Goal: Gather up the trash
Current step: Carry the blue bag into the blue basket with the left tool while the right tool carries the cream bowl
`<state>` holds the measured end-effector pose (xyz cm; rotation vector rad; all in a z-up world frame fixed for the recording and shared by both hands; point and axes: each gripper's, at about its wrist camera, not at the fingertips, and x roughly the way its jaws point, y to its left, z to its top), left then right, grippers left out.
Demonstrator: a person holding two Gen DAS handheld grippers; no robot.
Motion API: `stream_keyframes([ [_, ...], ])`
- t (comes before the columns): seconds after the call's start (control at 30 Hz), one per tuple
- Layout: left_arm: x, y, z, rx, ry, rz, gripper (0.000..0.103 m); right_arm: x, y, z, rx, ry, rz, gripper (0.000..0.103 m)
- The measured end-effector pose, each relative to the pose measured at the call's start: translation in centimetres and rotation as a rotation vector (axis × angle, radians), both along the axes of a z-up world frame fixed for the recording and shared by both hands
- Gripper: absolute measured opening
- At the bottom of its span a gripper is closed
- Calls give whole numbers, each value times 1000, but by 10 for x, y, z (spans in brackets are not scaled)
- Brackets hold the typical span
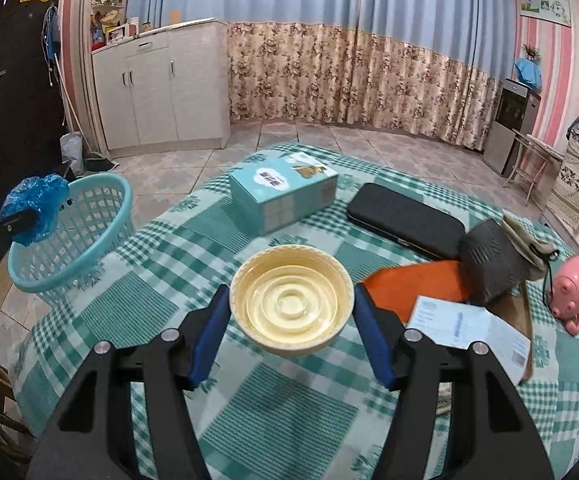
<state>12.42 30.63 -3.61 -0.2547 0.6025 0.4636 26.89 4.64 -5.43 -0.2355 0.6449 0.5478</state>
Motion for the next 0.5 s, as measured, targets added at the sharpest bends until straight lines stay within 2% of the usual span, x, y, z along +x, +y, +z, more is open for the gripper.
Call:
stream_keyframes([
  [0.2,0,42,8,11,-20,52,30,0,21,1,-11,-5,27,61],
  [0.43,16,93,-3,-9,9,93,30,0,52,7,-7,-18,66,61],
  [0.5,21,97,-6,26,32,103,31,2,61,7,-6,-15,77,61],
])
